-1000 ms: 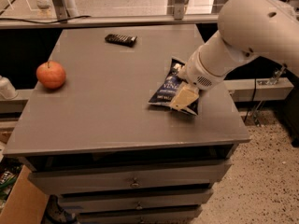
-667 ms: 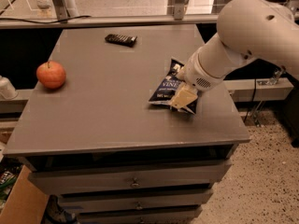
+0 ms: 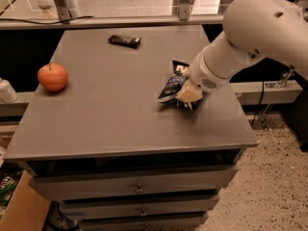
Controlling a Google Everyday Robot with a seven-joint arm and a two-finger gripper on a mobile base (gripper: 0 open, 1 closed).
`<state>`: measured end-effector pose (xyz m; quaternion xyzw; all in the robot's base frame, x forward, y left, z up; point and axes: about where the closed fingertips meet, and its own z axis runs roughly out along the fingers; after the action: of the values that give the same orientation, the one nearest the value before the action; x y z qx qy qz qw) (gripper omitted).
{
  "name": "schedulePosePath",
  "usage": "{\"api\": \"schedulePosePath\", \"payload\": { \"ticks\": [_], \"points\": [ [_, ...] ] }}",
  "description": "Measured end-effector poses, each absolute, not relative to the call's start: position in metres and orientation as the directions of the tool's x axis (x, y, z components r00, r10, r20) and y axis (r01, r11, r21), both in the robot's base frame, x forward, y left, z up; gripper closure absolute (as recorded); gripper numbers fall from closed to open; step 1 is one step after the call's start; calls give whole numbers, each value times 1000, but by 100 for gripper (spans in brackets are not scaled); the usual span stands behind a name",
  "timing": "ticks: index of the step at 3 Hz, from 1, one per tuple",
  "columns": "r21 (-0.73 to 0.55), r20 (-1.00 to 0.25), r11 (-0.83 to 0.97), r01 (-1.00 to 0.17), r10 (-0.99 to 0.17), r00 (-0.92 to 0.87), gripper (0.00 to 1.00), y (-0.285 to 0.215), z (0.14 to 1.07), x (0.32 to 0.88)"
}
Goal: Move blue chip bag near rxbar chocolate
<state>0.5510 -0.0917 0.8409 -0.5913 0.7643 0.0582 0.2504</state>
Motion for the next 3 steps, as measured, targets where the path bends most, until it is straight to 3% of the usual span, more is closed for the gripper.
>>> {"api": "schedulePosePath", "payload": {
  "ticks": [2, 3],
  "points": [
    [-256, -443, 295, -921, -882, -159, 100, -96, 856, 556],
    [-373, -427, 291, -881, -897, -115, 100, -111, 898, 581]
  ]
}}
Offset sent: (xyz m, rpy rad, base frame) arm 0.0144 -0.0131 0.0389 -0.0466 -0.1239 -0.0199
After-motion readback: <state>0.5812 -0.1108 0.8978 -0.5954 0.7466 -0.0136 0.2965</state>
